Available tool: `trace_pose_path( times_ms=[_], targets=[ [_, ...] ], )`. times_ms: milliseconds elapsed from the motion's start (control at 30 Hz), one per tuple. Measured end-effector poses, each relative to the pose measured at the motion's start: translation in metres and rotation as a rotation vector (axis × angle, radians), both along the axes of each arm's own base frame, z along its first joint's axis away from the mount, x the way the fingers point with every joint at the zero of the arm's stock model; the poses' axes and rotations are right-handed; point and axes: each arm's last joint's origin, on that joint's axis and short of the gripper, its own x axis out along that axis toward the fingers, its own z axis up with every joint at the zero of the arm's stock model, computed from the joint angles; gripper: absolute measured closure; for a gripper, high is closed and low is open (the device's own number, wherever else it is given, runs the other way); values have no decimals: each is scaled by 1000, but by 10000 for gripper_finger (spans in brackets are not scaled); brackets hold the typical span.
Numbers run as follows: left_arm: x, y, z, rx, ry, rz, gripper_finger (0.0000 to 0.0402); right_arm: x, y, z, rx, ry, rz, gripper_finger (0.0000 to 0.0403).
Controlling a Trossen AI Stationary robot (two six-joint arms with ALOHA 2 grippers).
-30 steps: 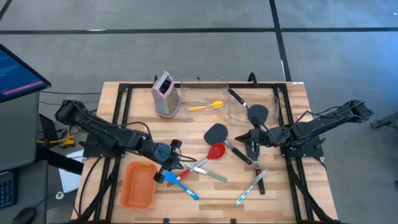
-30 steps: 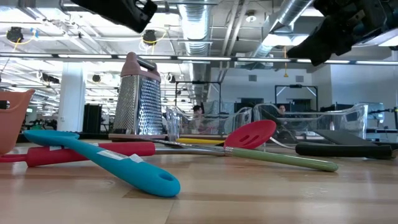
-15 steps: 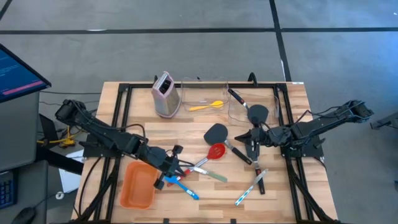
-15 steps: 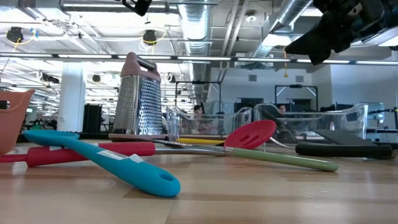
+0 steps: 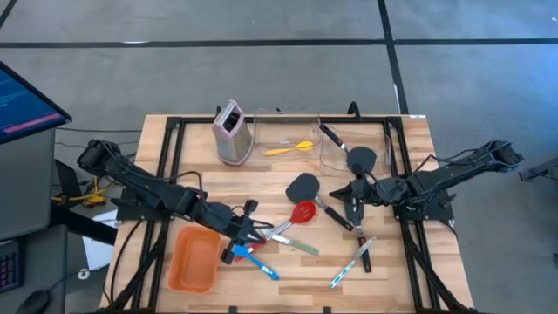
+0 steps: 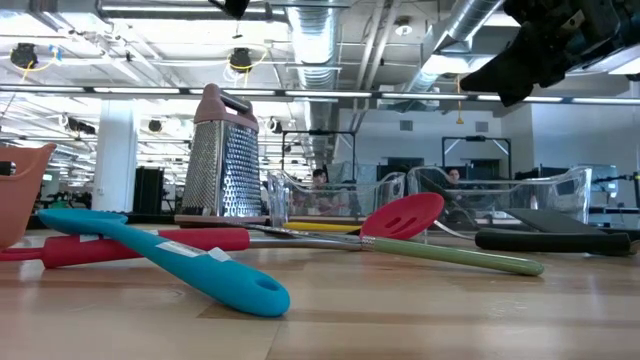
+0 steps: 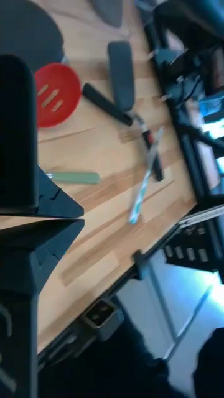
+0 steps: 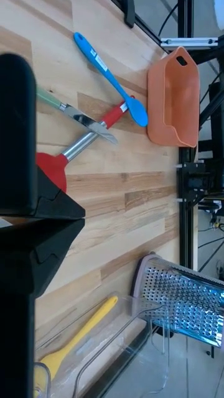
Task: Pick & Place Kitchen Items
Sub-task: Put the blue serving spoon into the left transparent bin
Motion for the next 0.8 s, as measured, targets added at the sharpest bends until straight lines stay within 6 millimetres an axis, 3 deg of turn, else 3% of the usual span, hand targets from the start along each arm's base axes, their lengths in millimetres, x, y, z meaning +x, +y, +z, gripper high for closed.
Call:
trace_pose_path(
  times_ms=[800],
  targets=[
    [9,9,9,-40,-99,45,400,0,0,0,0,2,2,401]
  ],
)
